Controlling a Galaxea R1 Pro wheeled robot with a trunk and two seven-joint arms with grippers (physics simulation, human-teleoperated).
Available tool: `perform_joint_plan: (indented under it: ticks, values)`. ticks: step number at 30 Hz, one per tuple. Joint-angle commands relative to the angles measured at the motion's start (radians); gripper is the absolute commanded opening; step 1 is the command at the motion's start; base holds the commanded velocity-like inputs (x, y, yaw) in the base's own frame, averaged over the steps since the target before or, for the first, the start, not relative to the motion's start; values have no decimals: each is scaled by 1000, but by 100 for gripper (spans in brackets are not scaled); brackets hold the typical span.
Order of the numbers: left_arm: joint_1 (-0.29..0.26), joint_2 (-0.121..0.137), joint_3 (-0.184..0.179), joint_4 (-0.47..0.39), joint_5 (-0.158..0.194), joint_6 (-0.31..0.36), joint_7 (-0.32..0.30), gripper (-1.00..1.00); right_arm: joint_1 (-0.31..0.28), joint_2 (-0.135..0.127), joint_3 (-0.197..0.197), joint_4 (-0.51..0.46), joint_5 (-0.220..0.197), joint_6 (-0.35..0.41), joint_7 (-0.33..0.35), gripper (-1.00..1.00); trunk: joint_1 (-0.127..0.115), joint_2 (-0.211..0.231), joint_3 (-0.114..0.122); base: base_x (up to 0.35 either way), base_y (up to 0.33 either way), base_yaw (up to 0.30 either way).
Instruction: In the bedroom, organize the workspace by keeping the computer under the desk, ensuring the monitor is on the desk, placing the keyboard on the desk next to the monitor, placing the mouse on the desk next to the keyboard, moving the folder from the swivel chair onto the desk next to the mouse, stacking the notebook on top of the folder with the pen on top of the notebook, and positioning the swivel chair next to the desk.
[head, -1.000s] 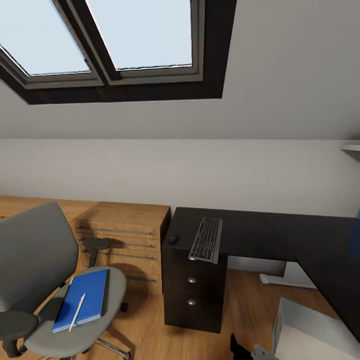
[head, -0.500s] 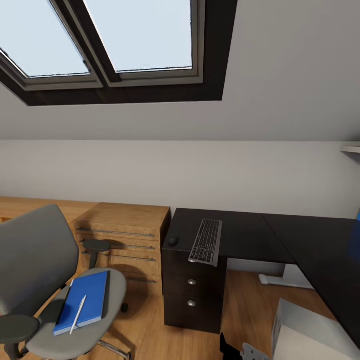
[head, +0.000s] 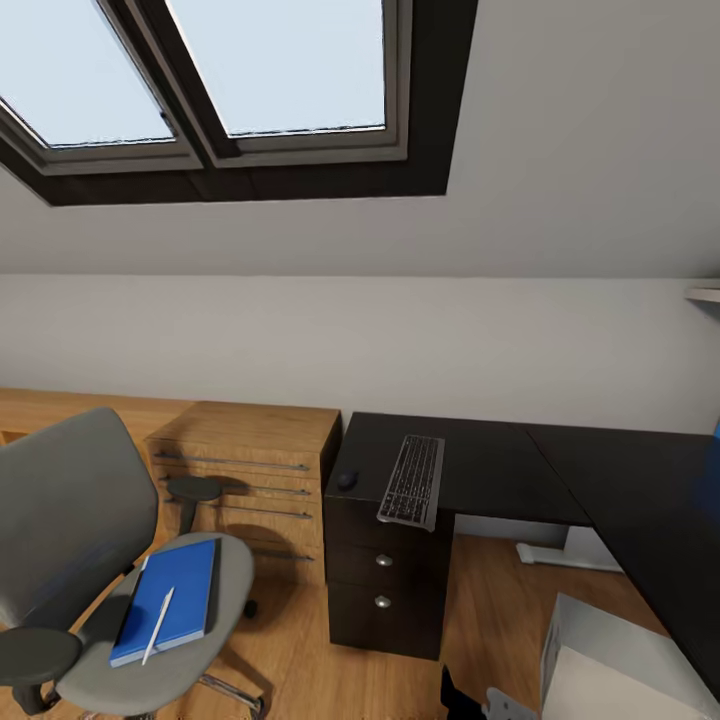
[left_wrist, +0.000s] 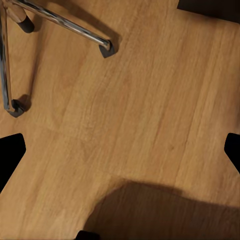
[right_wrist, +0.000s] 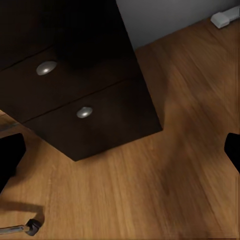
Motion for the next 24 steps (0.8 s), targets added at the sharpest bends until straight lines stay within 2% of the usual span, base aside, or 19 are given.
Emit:
perform_joint_plan:
  ticks: [1,16,19,24]
  values:
    - [-1,0,-9,0,9,-3,4,100,-1,0,3,2,-10,-3,2,100,0,-1,-3,0,0,0]
    - [-1,-2,-13,23,4,-4,-27,100,-1,-1,3,2,-10,-3,-12,100,0,-1,-26,0,0,0]
    - [-1,-2,-13,24,-13,-5,-28,100,-2,-2,2,1,-10,-3,-12,100,0,-1,-31,0,0,-42]
    - [-1,-3,-13,25,-20,-6,-28,100,-2,-2,1,0,-10,-5,-12,100,0,-1,-38,0,0,-115]
